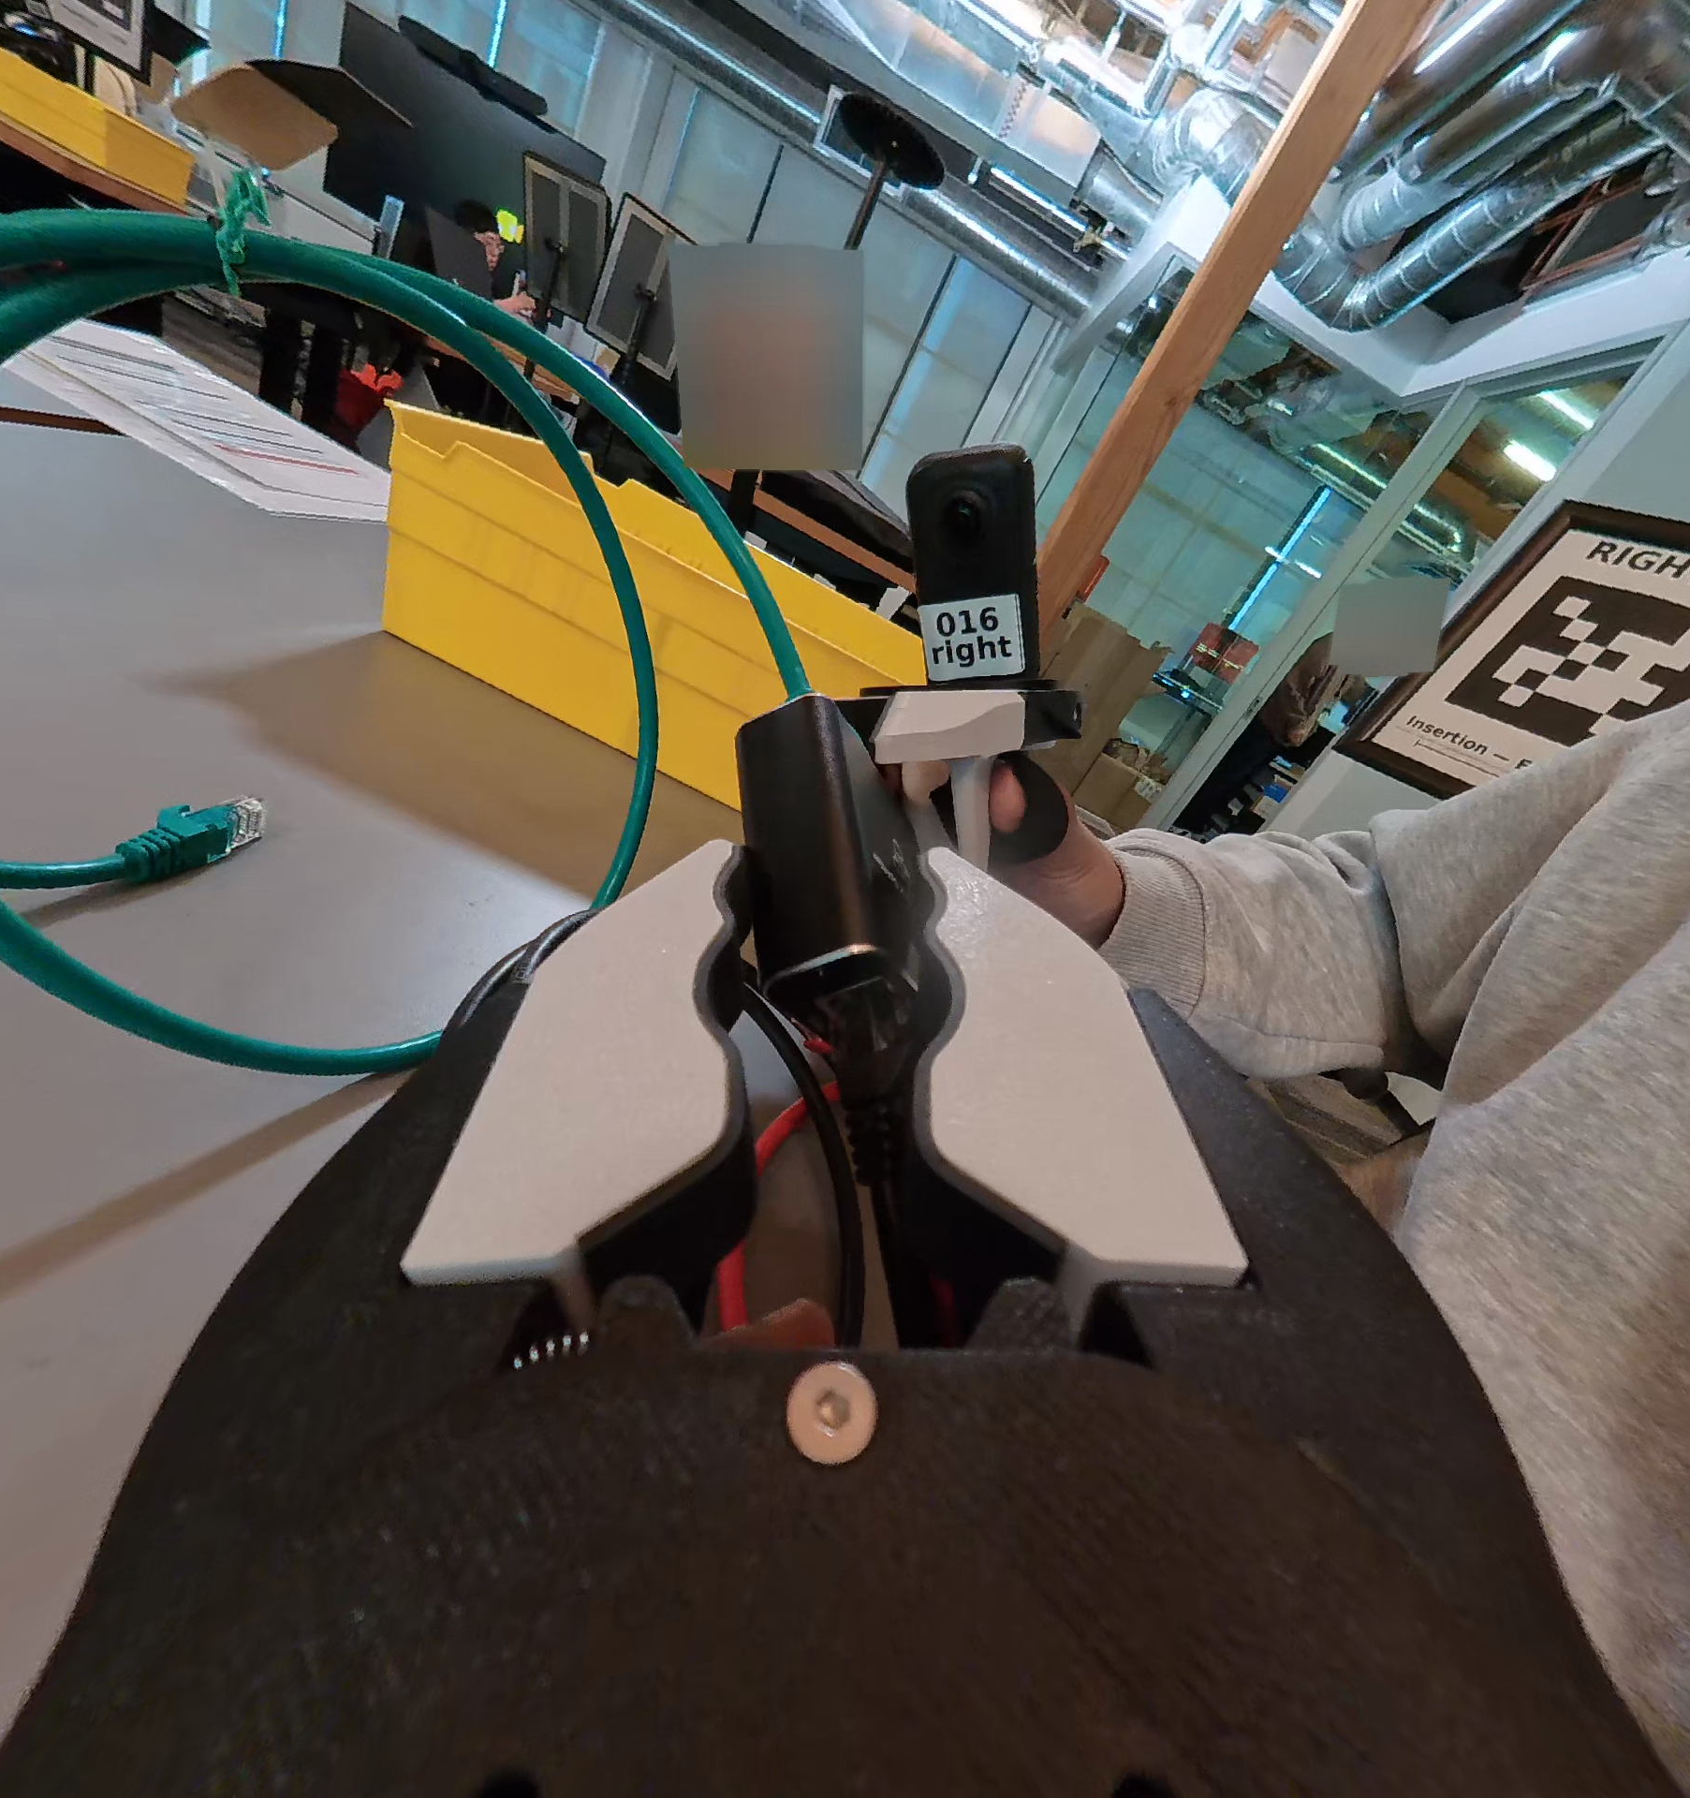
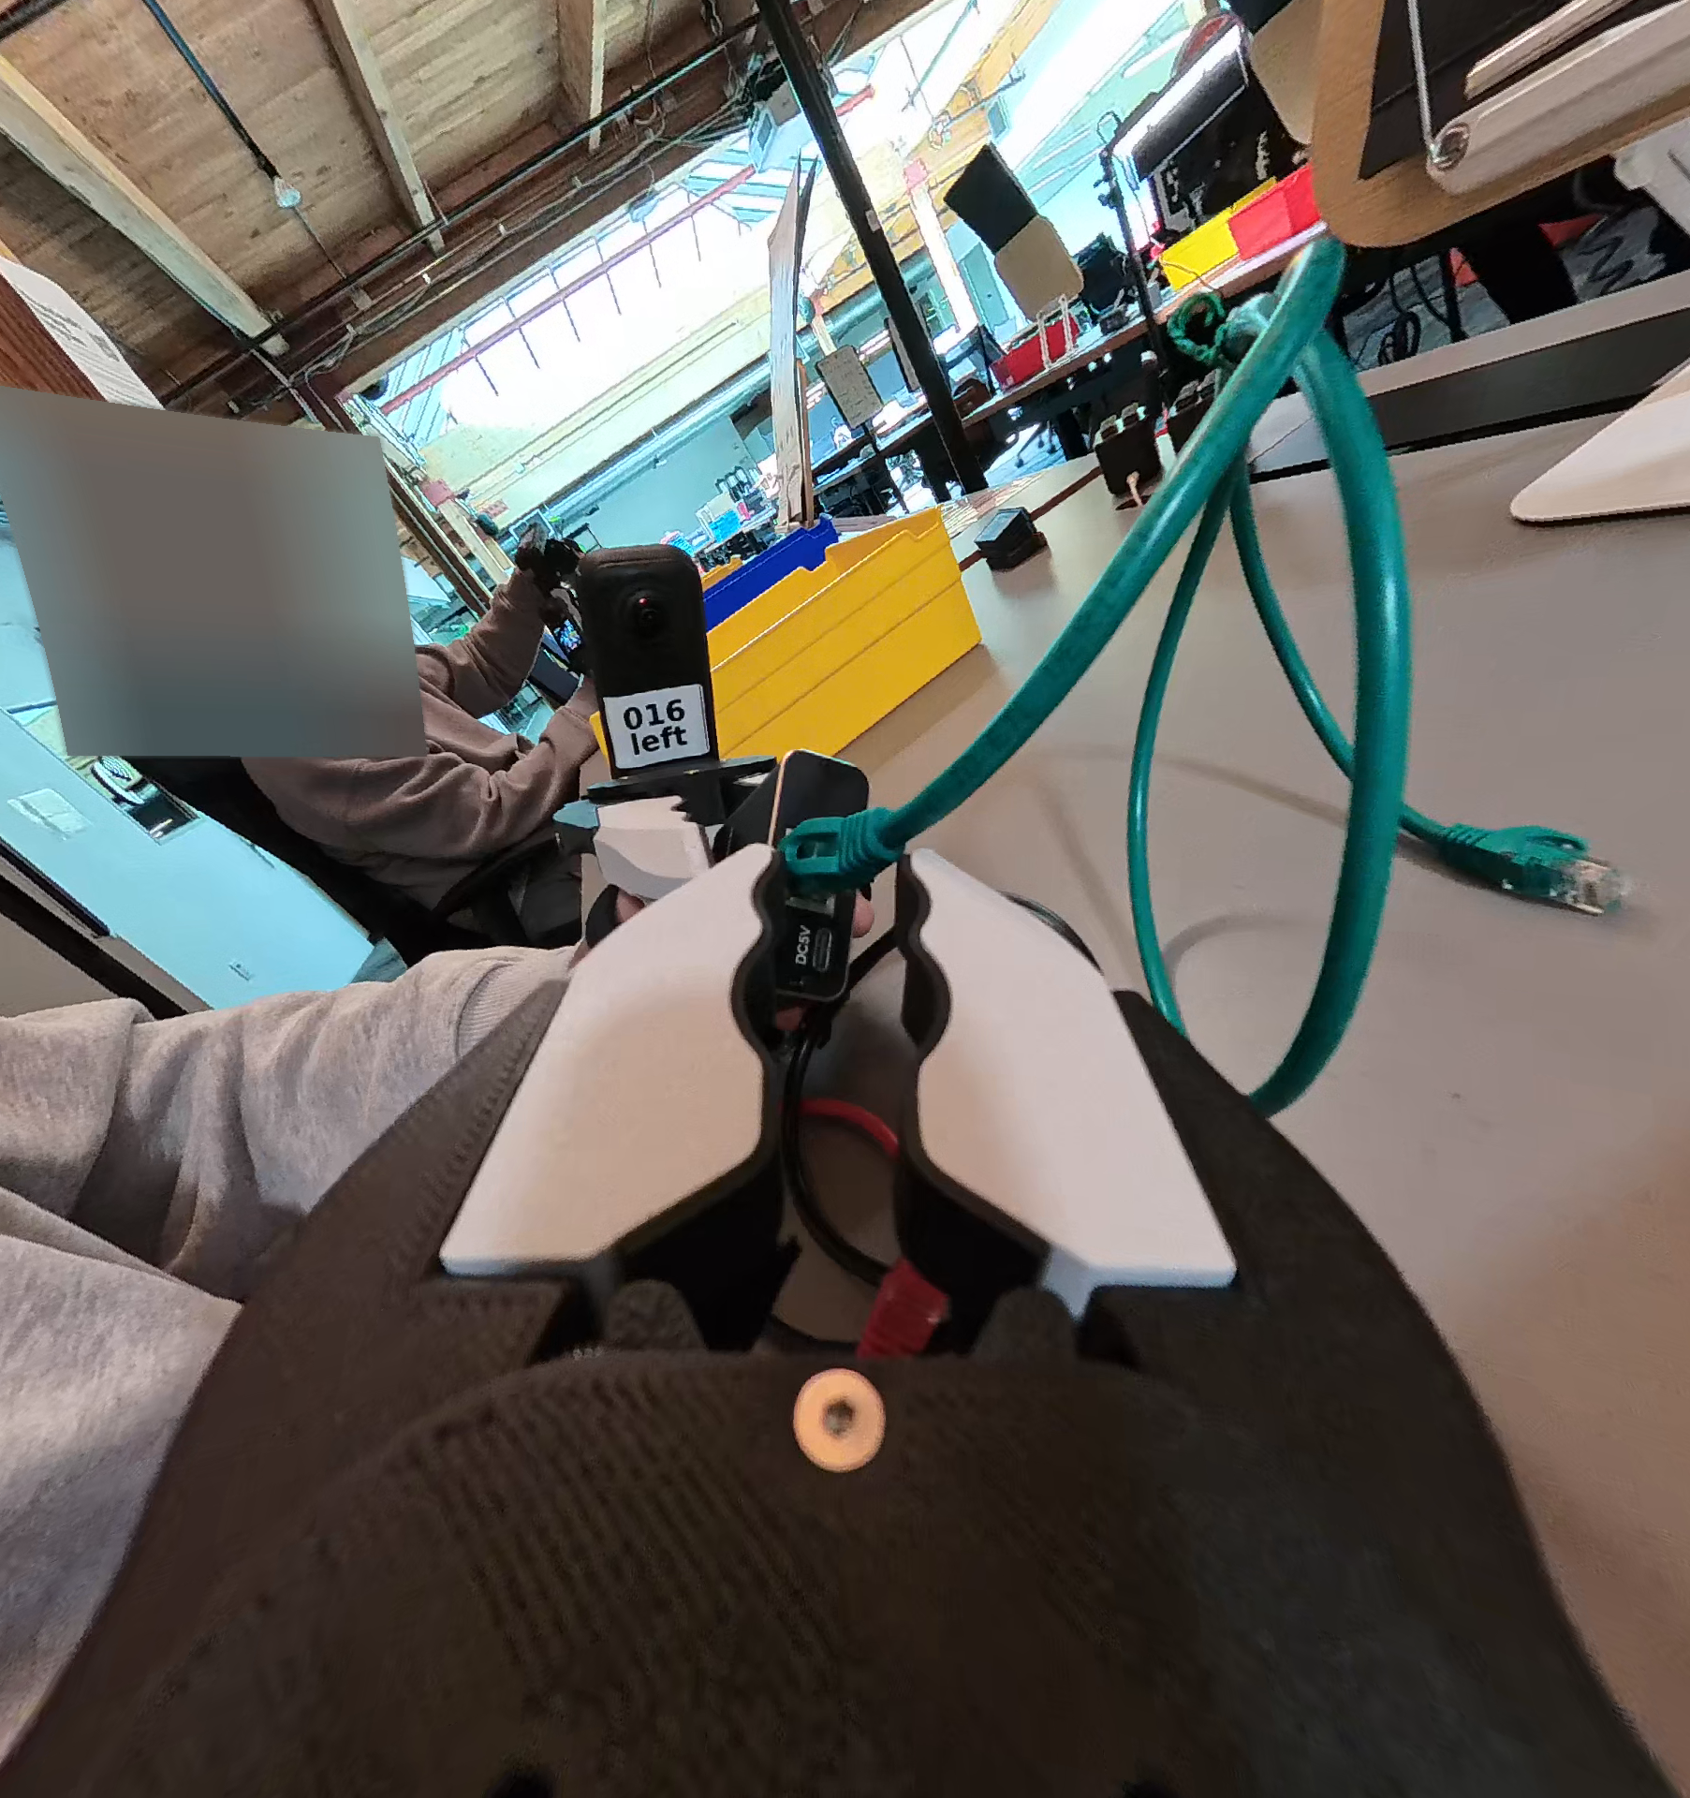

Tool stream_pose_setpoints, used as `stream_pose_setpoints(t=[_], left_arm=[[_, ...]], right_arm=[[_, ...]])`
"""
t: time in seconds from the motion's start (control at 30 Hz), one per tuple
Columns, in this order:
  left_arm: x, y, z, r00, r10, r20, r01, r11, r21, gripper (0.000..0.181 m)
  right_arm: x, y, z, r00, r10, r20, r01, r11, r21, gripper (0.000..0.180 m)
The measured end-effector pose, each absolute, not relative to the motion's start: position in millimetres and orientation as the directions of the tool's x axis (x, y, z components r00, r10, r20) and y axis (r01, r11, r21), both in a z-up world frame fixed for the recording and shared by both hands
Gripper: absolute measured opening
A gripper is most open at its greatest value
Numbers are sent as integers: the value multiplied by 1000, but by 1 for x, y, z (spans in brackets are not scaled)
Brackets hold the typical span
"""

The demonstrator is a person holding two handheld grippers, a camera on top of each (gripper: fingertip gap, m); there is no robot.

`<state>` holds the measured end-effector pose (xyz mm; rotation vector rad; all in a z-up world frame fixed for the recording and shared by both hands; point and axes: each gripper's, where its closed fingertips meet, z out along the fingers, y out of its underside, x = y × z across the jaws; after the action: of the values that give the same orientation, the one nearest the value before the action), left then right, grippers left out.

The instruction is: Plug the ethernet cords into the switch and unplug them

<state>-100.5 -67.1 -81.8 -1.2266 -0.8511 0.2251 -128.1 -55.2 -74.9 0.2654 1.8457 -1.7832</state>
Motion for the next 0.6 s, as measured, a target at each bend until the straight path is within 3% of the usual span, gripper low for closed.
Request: stream_pose_setpoints(t=[0.13,0.2,0.23,0.33,0.4,0.47,0.53,0.6], left_arm=[[-103,-71,-80,669,597,442,261,368,-892,50],[-111,-87,-70,619,687,381,135,384,-913,104],[-113,-98,-61,574,747,335,51,376,-925,116],[-106,-118,-29,484,853,196,-112,283,-953,127],[-100,-118,-10,436,896,87,-174,179,-968,127],[-93,-105,2,435,900,18,-180,106,-978,116],[-87,-79,6,511,859,45,-125,126,-984,95],[-78,-52,4,603,774,191,-26,259,-965,63]], right_arm=[[-134,-55,-76,-803,-215,-556,551,88,-830,20],[-143,-53,-77,-787,-191,-587,585,72,-808,17],[-148,-52,-78,-777,-180,-604,603,62,-795,17],[-158,-50,-82,-746,-152,-648,649,52,-759,12],[-159,-50,-84,-737,-146,-660,660,54,-749,12],[-159,-51,-85,-736,-144,-661,662,52,-748,12],[-160,-51,-85,-744,-134,-654,654,51,-755,12],[-160,-50,-84,-749,-132,-649,650,45,-759,12]])
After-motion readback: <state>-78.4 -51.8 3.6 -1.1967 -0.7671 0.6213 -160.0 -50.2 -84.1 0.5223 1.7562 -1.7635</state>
